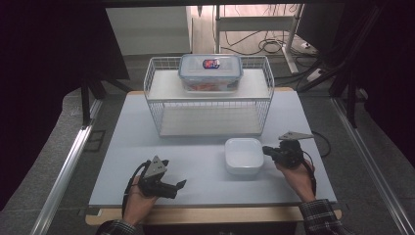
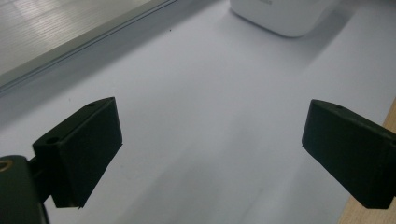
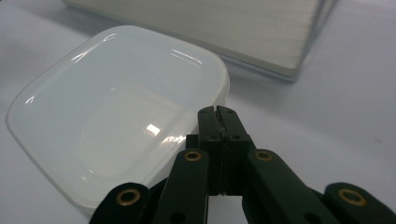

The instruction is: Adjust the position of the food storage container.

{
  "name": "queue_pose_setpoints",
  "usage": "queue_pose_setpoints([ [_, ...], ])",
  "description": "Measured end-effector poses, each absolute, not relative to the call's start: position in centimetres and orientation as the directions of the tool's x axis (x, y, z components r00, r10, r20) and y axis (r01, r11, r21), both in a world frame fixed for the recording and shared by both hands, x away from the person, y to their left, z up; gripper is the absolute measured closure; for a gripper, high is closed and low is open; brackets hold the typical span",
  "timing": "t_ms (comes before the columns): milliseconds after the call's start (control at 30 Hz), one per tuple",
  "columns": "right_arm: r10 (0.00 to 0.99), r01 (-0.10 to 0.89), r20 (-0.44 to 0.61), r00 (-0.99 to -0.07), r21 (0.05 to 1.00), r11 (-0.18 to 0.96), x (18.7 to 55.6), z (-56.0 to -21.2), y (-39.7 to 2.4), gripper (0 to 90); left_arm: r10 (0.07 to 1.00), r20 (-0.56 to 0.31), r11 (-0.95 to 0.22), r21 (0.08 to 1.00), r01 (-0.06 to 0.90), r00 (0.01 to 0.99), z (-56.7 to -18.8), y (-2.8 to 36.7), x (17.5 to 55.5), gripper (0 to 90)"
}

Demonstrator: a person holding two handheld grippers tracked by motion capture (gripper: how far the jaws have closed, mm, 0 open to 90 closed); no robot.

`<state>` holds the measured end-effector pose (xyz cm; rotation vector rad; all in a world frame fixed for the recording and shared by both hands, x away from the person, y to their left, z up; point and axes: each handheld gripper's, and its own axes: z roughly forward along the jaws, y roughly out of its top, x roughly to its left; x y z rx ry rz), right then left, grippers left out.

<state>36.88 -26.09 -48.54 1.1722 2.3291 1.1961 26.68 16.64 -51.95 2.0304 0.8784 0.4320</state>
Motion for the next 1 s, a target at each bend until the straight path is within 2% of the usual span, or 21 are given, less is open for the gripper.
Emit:
queue_pose_setpoints([
  [333,0.696,0.505,0.121,-0.708,0.776,0.378,36.0,-48.8,-22.2,88.6,0.720,-0.020,-0.389,0.817,0.427,0.693,-52.0,16.5,26.7,4.4],
  [633,0.667,0.500,0.140,-0.732,0.776,0.385,35.9,-49.1,-19.9,88.4,0.717,-0.019,-0.393,0.815,0.427,0.697,-52.1,16.4,26.8,4.4],
  [1000,0.650,0.469,0.111,-0.751,0.783,0.408,36.4,-49.2,-17.9,87.6,0.712,-0.026,-0.394,0.812,0.430,0.701,-52.1,16.3,26.7,4.0],
])
